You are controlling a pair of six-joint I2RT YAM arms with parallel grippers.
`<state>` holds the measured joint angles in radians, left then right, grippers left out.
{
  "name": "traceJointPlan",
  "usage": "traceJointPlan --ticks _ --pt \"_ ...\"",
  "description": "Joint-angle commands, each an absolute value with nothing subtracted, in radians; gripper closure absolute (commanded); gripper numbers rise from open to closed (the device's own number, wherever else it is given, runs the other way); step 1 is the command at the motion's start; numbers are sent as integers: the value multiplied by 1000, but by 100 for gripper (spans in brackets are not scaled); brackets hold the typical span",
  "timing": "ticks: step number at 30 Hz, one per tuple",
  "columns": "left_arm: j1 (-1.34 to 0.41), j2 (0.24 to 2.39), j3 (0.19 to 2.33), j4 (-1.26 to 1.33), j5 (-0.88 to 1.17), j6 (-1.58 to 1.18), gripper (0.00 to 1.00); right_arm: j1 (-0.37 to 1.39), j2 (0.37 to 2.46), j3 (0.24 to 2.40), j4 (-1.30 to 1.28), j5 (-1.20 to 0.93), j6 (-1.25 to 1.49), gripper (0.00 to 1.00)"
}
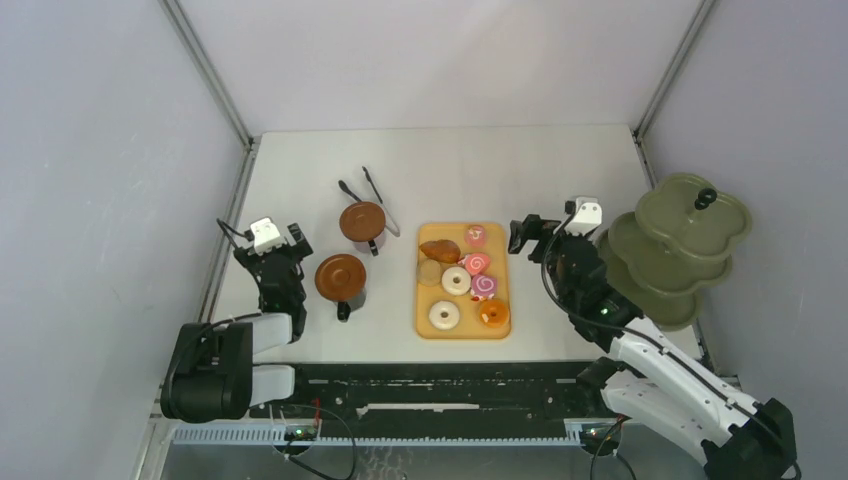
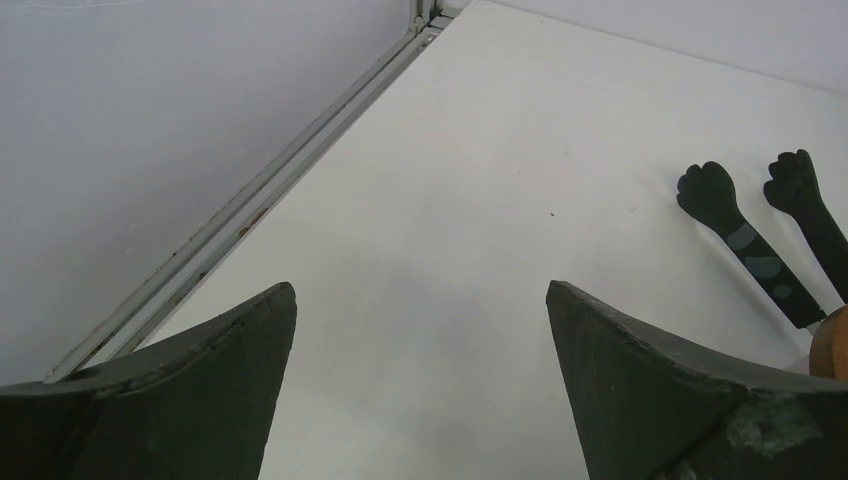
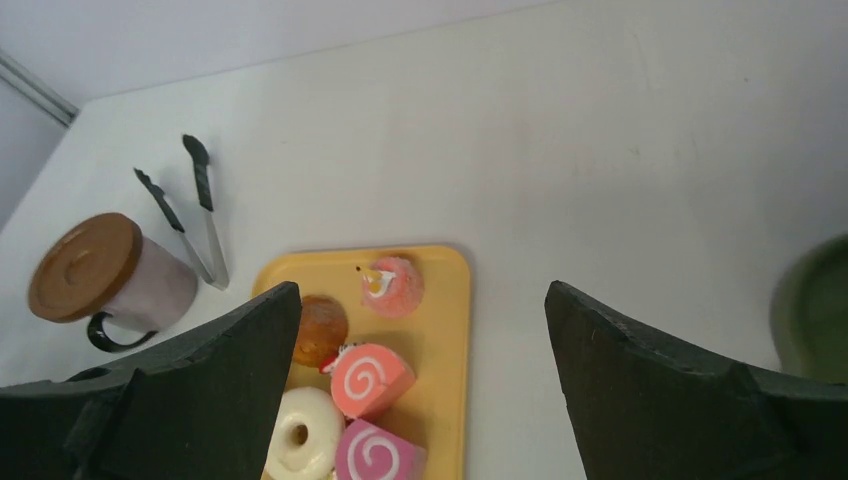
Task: Serve the afternoon tea
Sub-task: Move the desert table to the center of the board.
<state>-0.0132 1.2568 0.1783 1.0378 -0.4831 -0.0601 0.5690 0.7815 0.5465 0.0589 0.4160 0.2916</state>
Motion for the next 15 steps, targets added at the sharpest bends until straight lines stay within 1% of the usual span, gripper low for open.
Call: traceJointPlan --ticks 1,2,4,8,11,13,15 --pt "-8 1255 169 1088 -472 -53 0 738 774 579 8 765 238 0" --pt "-7 1254 169 1088 -472 -52 0 770 773 571 23 780 235 0" --pt "-8 1254 169 1087 -470 -54 0 796 761 547 61 718 246 0" --pt "-8 1255 169 1087 -472 -52 0 796 723 510 115 423 211 0" --pt "-7 1255 169 1087 -472 -53 0 780 719 501 132 430 352 0" --pt "-8 1255 169 1087 -471 -52 0 756 723 500 134 396 414 0" --pt "-7 1255 169 1088 -471 -52 0 761 723 500 128 416 449 0"
